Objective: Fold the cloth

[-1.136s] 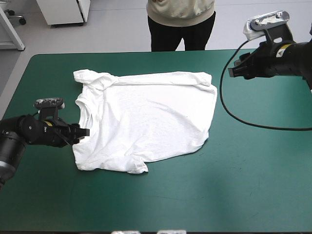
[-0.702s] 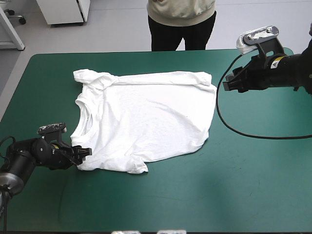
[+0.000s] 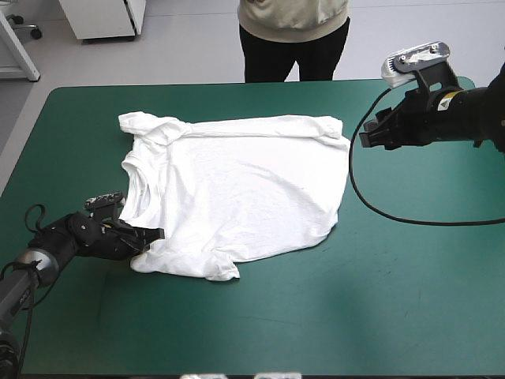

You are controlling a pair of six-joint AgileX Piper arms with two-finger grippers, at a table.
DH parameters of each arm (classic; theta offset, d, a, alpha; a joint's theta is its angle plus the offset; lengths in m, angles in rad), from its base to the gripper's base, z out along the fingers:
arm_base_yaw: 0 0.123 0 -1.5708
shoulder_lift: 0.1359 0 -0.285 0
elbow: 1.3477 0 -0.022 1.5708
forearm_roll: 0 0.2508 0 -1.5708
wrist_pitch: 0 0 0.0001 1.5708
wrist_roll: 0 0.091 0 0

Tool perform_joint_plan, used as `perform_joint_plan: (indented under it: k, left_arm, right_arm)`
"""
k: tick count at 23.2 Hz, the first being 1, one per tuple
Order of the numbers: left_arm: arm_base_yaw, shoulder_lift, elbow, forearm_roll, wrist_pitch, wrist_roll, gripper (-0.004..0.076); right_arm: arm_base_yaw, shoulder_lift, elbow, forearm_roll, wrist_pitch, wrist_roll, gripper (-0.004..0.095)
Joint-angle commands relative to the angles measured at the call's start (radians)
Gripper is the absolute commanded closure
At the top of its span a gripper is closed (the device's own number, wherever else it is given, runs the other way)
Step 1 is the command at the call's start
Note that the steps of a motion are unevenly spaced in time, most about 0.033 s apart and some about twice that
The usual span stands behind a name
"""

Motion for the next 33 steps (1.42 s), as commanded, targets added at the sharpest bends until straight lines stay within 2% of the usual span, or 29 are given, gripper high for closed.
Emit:
perform_joint_plan:
  k: [1,2,4,6,10,14,21,22,27,29,31,33]
  left_arm:
    - [0.003,-0.008,-0.009,0.004,-0.072,-0.001,0.0733]
    - [0.016,-0.008,-0.016,0.046,-0.08,-0.053,0.0733]
    - [0.078,-0.008,-0.056,0.148,-0.027,-0.105,0.0733]
    - [0.135,-0.008,-0.102,0.202,0.014,-0.106,0.0733]
    - [0.252,-0.006,-0.238,0.22,0.012,-0.083,0.0733]
    - [0.354,0.053,-0.475,0.254,0.025,-0.05,0.0733]
    - [0.433,0.288,-0.83,0.357,0.058,-0.068,0.0733]
    - [0.445,0.355,-0.932,0.396,0.066,-0.073,0.0733]
    - [0.454,0.555,-1.208,0.415,0.154,-0.061,0.0723]
    - [0.454,0.595,-1.261,0.404,0.201,-0.061,0.0608]
    - [0.454,0.602,-1.265,0.392,0.267,-0.072,0.0308]
    - [0.452,0.598,-1.265,0.335,0.345,-0.068,0.0209]
  right_arm:
    - [-0.007,-0.03,-0.02,0.013,-0.027,-0.013,0.0469]
    - [-0.007,-0.03,-0.02,0.013,-0.027,-0.013,0.0469]
    - [-0.007,-0.03,-0.02,0.013,-0.025,-0.013,0.0469]
    - [-0.007,-0.03,-0.02,0.013,-0.023,-0.013,0.0477]
    - [-0.007,-0.032,-0.02,0.02,-0.023,-0.016,0.0492]
    - [-0.007,-0.032,-0.02,0.025,-0.033,-0.016,0.0492]
    - [-0.007,-0.032,-0.02,0.033,-0.031,-0.016,0.0494]
    - [-0.007,-0.032,-0.02,0.04,-0.027,-0.023,0.0494]
    - [-0.007,-0.032,-0.02,0.058,-0.023,-0.027,0.0494]
    - [-0.007,-0.032,-0.02,0.058,-0.016,-0.021,0.0493]
    - [-0.007,-0.032,-0.02,0.056,-0.003,-0.021,0.0484]
    - [-0.007,-0.041,-0.02,0.054,-0.005,-0.024,0.0484]
